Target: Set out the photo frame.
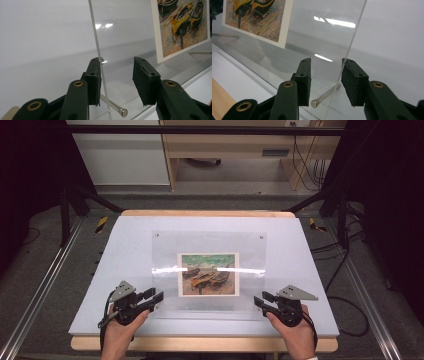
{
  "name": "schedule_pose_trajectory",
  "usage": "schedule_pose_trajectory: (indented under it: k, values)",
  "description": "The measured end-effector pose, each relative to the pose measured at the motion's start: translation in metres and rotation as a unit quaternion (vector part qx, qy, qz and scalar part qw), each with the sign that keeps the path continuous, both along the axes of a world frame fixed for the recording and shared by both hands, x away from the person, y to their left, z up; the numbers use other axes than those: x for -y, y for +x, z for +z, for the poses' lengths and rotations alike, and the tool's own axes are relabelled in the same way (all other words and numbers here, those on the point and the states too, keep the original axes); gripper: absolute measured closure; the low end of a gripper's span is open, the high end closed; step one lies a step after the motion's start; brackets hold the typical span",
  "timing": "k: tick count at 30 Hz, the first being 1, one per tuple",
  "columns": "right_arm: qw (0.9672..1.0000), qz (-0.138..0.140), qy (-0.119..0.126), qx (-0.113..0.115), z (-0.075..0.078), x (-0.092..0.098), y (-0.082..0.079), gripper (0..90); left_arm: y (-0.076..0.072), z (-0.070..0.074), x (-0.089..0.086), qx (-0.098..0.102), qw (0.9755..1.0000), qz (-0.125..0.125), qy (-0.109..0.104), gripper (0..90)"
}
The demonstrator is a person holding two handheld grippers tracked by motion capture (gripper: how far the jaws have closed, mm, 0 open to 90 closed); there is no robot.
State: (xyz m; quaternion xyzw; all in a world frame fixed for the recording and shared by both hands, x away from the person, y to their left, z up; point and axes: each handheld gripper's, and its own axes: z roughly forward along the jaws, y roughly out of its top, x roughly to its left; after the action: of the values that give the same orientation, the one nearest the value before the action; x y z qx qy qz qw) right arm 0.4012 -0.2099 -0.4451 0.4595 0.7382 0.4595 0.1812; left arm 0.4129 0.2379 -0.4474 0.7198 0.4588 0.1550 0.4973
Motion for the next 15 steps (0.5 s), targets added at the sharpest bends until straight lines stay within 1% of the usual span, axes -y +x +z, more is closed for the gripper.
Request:
schedule_pose_trajectory:
  k: [6,9,15]
  values:
    - [1.0,-0.003,0.003,0.001,-0.0012,0.0005,-0.0028,61.6,-0.0011,0.0002,-0.0002,-0.001,1.0,-0.001,0.002,59.1]
    - [1.0,-0.005,-0.001,0.003,-0.0013,-0.0001,-0.0035,61.9,-0.002,0.0003,-0.0004,-0.002,1.0,-0.002,0.003,59.6]
    - [1.0,-0.005,-0.005,0.002,-0.0014,-0.0004,-0.0065,63.2,-0.0042,0.0008,-0.0011,-0.005,1.0,-0.003,0.006,61.2]
